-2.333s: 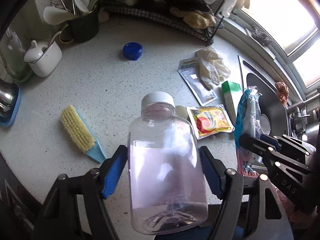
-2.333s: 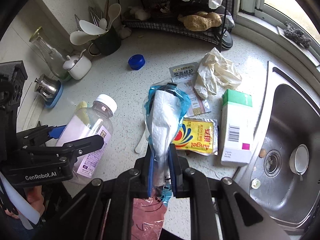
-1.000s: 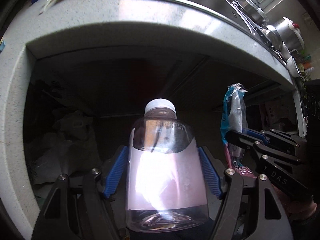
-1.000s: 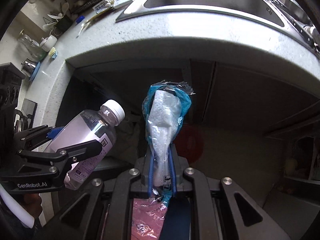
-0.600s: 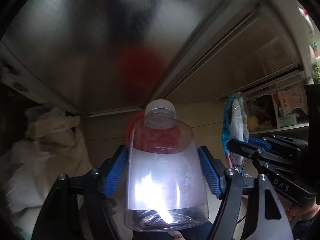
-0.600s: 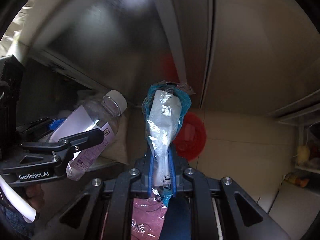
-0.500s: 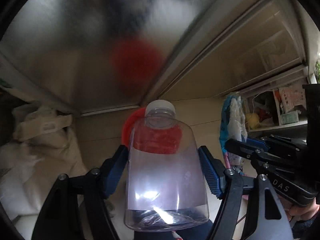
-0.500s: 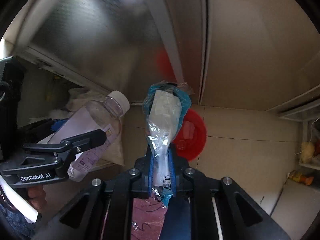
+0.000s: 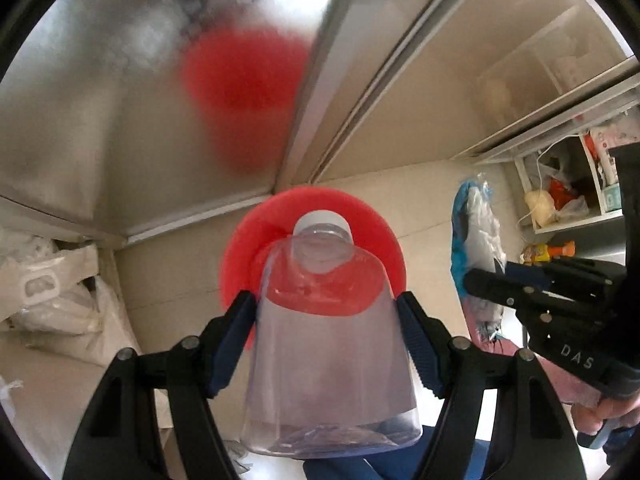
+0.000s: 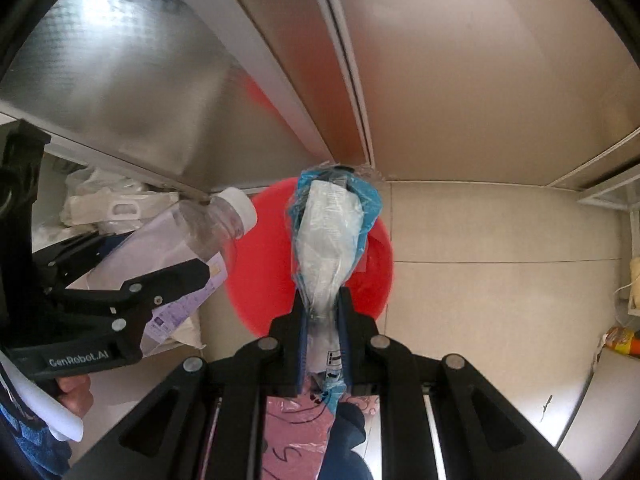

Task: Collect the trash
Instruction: 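Open the right gripper to drop the blue packet while the left gripper releases the bottle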

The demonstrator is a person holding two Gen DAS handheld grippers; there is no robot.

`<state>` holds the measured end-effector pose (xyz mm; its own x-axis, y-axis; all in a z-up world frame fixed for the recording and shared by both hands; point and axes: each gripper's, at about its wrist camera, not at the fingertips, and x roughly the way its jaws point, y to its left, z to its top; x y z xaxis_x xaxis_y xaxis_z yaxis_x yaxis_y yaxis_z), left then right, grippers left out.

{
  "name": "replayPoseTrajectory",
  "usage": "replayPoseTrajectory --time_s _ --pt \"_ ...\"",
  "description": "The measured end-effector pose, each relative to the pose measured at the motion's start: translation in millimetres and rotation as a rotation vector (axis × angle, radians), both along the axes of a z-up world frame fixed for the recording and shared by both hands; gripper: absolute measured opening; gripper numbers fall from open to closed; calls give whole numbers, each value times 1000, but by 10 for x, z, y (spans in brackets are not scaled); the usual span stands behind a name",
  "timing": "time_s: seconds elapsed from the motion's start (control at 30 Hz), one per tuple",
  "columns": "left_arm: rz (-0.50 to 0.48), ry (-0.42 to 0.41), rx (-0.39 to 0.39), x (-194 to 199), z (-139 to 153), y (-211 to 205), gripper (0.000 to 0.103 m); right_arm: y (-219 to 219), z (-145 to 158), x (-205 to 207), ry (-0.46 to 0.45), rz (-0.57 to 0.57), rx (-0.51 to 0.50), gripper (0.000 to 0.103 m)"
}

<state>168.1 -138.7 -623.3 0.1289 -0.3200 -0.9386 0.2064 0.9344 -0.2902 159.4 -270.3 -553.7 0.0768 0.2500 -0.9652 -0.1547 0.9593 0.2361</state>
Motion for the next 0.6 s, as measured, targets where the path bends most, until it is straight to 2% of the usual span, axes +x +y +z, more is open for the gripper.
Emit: replayPoseTrajectory --time_s 0.17,0.2,0.23,0.37,0.5,0.6 --pt "13 41 -38 22 -182 23 71 20 -87 -10 1 19 -2 13" --pt "12 31 -30 19 -164 5 74 26 -91 -19 1 19 0 13" --pt "8 19 -21 13 -132 -4 83 21 -81 -13 2 17 4 13" --pt "-6 -3 -5 5 -69 10 84 16 -62 -16 3 13 10 13" --pt "-7 -65 66 -31 136 78 91 52 -32 -7 7 15 13 13" --pt "16 -56 70 -37 243 151 91 101 68 -7 5 31 6 13"
